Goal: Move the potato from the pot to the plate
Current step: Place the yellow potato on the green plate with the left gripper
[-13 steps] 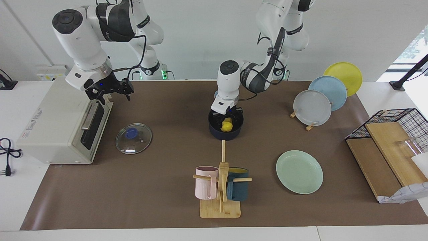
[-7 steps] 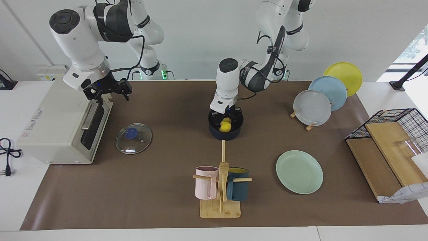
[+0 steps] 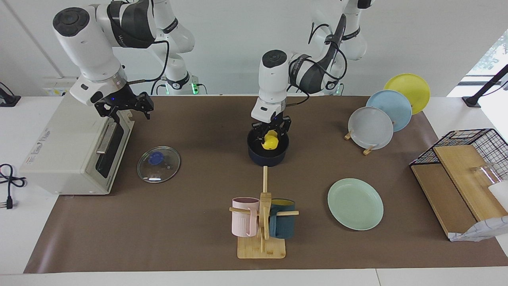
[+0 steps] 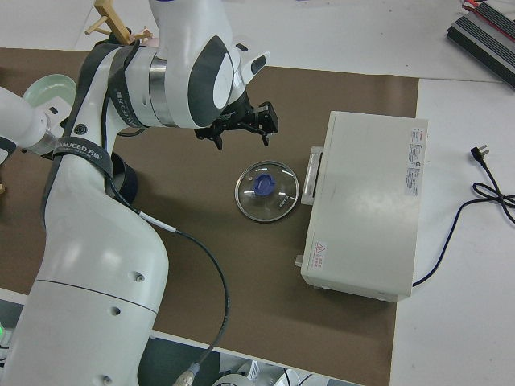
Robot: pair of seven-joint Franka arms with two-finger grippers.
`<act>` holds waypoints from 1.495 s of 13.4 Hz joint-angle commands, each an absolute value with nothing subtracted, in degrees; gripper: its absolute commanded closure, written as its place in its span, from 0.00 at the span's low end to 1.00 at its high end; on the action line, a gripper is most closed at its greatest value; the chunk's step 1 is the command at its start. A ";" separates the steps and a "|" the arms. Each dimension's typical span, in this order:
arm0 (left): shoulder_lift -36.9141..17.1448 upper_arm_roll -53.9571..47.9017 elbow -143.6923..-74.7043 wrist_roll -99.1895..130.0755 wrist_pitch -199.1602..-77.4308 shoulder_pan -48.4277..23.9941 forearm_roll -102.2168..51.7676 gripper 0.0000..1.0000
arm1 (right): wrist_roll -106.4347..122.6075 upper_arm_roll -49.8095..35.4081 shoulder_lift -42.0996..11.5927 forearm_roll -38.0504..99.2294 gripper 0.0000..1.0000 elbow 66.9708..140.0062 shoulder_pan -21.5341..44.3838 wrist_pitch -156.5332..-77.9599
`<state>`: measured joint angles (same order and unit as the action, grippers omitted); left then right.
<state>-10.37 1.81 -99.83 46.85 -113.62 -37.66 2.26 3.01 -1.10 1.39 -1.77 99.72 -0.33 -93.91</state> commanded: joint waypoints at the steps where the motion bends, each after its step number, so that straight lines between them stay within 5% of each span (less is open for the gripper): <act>1: -13.61 1.67 -91.69 39.57 -107.24 -31.57 -0.53 1.00 | 2.02 -0.62 1.23 -1.41 0.00 98.62 -0.70 -92.82; 8: -19.41 1.67 -91.23 17.17 -117.30 -16.45 -1.49 1.00 | 1.85 0.53 1.67 -1.32 0.00 98.87 -1.23 -91.67; 12: -26.44 1.76 -92.37 13.28 -126.98 -14.95 -1.14 1.00 | 1.93 0.62 1.76 -1.32 0.00 99.23 -0.79 -91.85; 20: -26.37 1.93 -97.12 7.65 -128.50 -13.10 -0.97 1.00 | 1.85 0.62 1.76 -1.32 0.00 99.23 -0.97 -91.93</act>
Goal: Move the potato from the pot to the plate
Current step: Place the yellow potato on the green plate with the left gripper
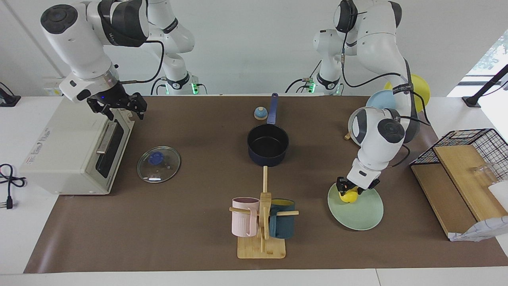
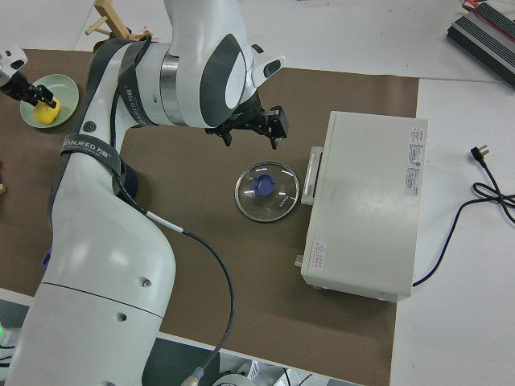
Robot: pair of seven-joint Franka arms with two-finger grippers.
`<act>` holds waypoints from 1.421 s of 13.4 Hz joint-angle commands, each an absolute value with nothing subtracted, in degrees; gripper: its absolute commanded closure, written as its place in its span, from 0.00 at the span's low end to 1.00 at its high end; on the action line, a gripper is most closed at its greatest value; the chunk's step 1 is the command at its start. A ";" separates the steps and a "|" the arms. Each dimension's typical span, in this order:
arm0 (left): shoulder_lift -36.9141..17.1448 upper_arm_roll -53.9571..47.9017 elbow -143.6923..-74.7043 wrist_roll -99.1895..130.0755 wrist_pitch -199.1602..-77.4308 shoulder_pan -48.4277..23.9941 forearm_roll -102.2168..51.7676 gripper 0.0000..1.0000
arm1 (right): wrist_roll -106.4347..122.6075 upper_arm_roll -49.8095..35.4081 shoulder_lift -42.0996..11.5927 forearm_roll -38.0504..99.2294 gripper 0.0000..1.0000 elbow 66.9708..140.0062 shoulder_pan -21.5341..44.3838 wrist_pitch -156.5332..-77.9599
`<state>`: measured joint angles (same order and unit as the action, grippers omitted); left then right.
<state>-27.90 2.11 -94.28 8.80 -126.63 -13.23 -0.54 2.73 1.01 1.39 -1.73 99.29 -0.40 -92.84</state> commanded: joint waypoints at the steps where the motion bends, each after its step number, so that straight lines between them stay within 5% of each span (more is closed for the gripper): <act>1: -26.37 1.93 -97.12 7.56 -128.32 -13.10 -0.97 0.98 | 1.85 0.62 1.76 -1.32 0.00 99.23 -0.97 -91.93; 2: -26.37 1.93 -96.95 7.47 -128.15 -13.01 -0.97 0.36 | 1.85 0.62 1.76 -1.32 0.00 99.23 -0.97 -91.85; 3: -26.37 1.93 -96.25 7.38 -127.45 -12.92 -0.88 0.00 | 1.85 0.62 1.76 -1.32 0.00 99.23 -1.05 -91.85; 8: -20.85 1.76 -92.82 7.38 -119.03 -11.52 -1.49 0.00 | 1.85 0.62 1.76 -1.32 0.00 99.23 -0.97 -91.85; 15: 1.99 1.93 -92.90 8.00 -93.20 -10.11 -1.14 0.00 | 1.93 0.62 1.76 -1.32 0.00 99.23 -1.05 -91.85; 19: 9.92 2.02 -92.99 6.86 -82.99 -8.45 -1.05 0.00 | 1.85 0.62 1.76 -1.32 0.00 99.23 -0.97 -91.85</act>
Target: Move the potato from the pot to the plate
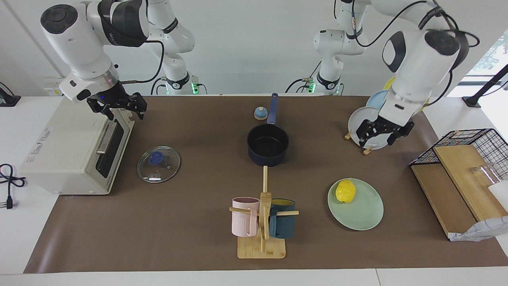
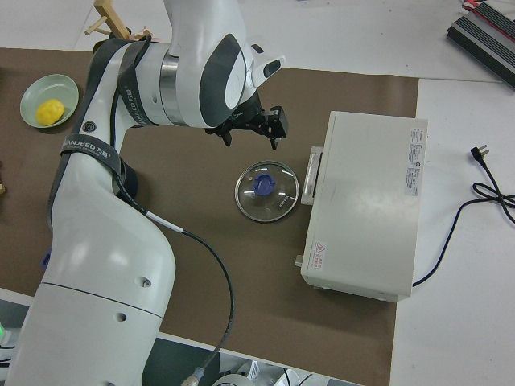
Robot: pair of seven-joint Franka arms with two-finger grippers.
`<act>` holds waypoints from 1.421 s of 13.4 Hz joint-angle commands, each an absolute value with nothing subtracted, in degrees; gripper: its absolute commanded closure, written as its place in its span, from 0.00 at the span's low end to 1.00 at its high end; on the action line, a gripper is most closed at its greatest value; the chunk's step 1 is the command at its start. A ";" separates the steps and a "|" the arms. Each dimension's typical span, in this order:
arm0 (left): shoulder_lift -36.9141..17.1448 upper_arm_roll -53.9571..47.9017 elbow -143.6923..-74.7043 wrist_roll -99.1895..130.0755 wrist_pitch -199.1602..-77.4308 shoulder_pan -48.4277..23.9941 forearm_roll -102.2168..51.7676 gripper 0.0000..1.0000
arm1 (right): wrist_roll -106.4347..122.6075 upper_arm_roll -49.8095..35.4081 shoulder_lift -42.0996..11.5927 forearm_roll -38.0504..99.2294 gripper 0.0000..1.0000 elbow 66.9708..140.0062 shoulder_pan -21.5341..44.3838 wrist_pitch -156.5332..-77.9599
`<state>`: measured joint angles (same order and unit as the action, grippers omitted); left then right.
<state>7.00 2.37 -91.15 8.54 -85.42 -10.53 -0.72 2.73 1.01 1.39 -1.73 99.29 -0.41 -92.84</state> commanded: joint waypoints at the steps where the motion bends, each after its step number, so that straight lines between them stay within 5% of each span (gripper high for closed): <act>1: 10.80 2.11 -92.99 4.42 -81.66 -8.00 -1.05 0.00 | 1.85 0.62 1.76 -1.32 0.00 99.23 -0.97 -91.93; 8: 12.92 2.37 -96.15 -2.72 -83.93 -4.66 -1.05 0.00 | 1.85 0.62 1.76 -1.32 0.00 99.23 -0.97 -91.85; 15: 3.70 4.40 -88.51 -2.37 -82.53 -7.03 -0.97 0.00 | 1.85 0.62 1.76 -1.32 0.00 99.23 -0.97 -91.85; 19: 4.30 5.45 -95.43 -2.81 -83.67 -7.64 -0.97 0.00 | 1.85 0.62 1.76 -1.32 0.00 99.23 -0.97 -91.85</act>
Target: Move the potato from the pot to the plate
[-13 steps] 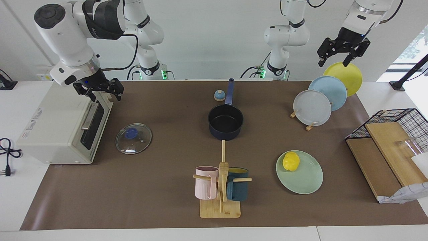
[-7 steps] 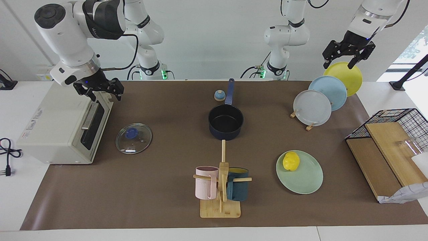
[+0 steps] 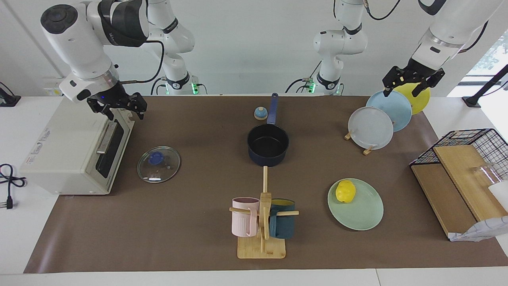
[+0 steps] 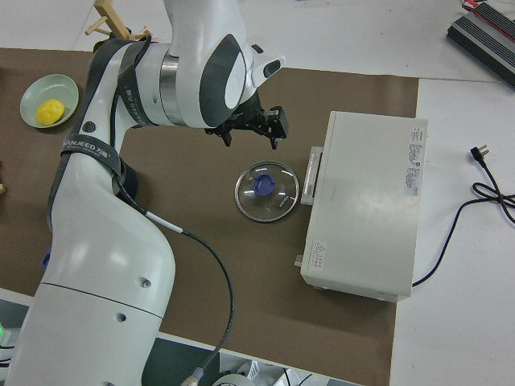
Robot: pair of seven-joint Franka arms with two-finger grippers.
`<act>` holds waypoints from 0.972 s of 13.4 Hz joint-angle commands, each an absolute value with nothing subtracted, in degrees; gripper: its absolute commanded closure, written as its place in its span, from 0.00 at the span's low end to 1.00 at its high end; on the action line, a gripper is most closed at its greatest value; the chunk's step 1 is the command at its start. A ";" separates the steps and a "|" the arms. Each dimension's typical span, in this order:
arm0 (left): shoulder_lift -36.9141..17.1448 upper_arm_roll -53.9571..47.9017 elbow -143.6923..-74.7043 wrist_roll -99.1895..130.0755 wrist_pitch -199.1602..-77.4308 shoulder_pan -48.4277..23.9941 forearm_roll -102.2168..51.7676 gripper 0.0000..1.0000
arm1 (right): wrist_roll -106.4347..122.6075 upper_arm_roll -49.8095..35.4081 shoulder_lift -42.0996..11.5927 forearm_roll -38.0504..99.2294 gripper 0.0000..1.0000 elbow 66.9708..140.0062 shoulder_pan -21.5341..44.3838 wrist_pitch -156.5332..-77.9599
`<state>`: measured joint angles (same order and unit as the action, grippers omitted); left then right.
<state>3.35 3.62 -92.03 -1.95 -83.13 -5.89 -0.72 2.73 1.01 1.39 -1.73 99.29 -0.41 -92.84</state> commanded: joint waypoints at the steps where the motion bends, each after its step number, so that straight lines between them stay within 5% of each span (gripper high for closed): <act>1: 4.57 5.36 -95.45 -2.90 -83.50 -7.73 -0.97 0.00 | 1.85 0.62 1.76 -1.32 0.00 99.23 -0.97 -91.85; 5: 2.90 4.66 -88.69 -4.04 -84.38 -7.21 0.26 0.00 | 1.85 0.62 1.76 -1.32 0.00 99.23 -0.97 -91.85; 13: 4.22 3.96 -90.53 -3.87 -82.18 -6.95 0.09 0.00 | 1.85 0.62 1.76 -1.32 0.00 99.23 -0.97 -91.85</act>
<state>3.55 3.95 -89.87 -3.25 -82.93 -6.58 -0.64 2.73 1.01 1.39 -1.73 99.29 -0.41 -92.84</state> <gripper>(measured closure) 0.000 0.000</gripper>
